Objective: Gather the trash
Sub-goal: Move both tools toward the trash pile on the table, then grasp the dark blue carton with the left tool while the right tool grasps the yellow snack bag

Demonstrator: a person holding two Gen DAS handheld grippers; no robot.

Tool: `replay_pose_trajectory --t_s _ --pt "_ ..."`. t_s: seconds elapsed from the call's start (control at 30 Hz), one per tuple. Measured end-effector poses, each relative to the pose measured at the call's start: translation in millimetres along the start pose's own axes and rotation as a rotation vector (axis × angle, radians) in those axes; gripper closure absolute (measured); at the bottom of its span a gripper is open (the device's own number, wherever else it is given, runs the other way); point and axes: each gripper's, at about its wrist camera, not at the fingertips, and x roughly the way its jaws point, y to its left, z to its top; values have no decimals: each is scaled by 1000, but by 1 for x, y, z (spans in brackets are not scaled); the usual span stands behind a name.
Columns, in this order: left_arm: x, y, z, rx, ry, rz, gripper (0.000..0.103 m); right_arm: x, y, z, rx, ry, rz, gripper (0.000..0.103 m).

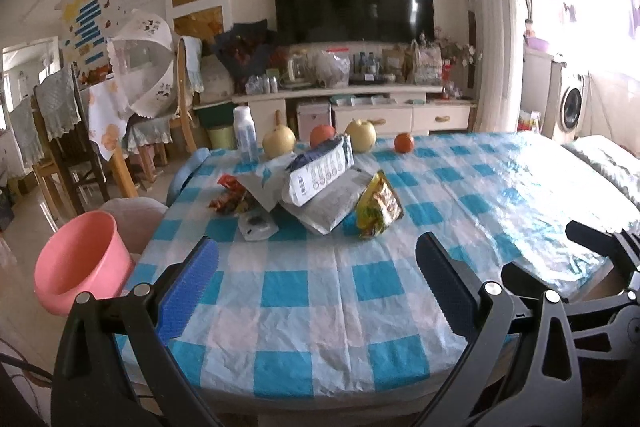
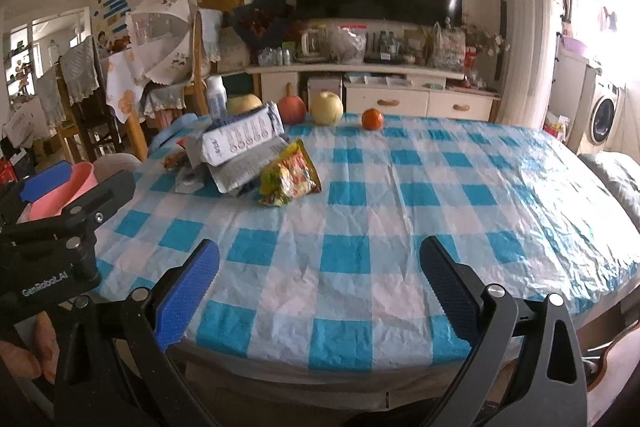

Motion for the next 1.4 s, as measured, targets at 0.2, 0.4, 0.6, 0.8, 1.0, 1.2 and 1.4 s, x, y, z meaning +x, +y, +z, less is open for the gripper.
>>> replay_pose_trajectory --t_s 0.2,0.4,0.6,0.8,1.0,1.2,1.4 --pt "22 -4 -5 53 53 -9 4 24 -6 -4 0 39 6 4" --pt "41 -6 -9 82 94 -36 4 51 -15 -6 9 84 15 4" --pt "59 -5 -5 75 117 -59 4 73 -17 -2 -8 97 21 4" --pt "77 3 2 46 135 -49 4 98 -25 8 28 127 63 4" --pt "95 27 17 -28 146 -61 4 132 -35 22 130 177 206 4" --pt "115 41 39 -29 134 -99 4 168 -29 33 190 240 356 4" --pt "145 22 67 163 149 -117 7 200 -34 47 254 274 397 6"
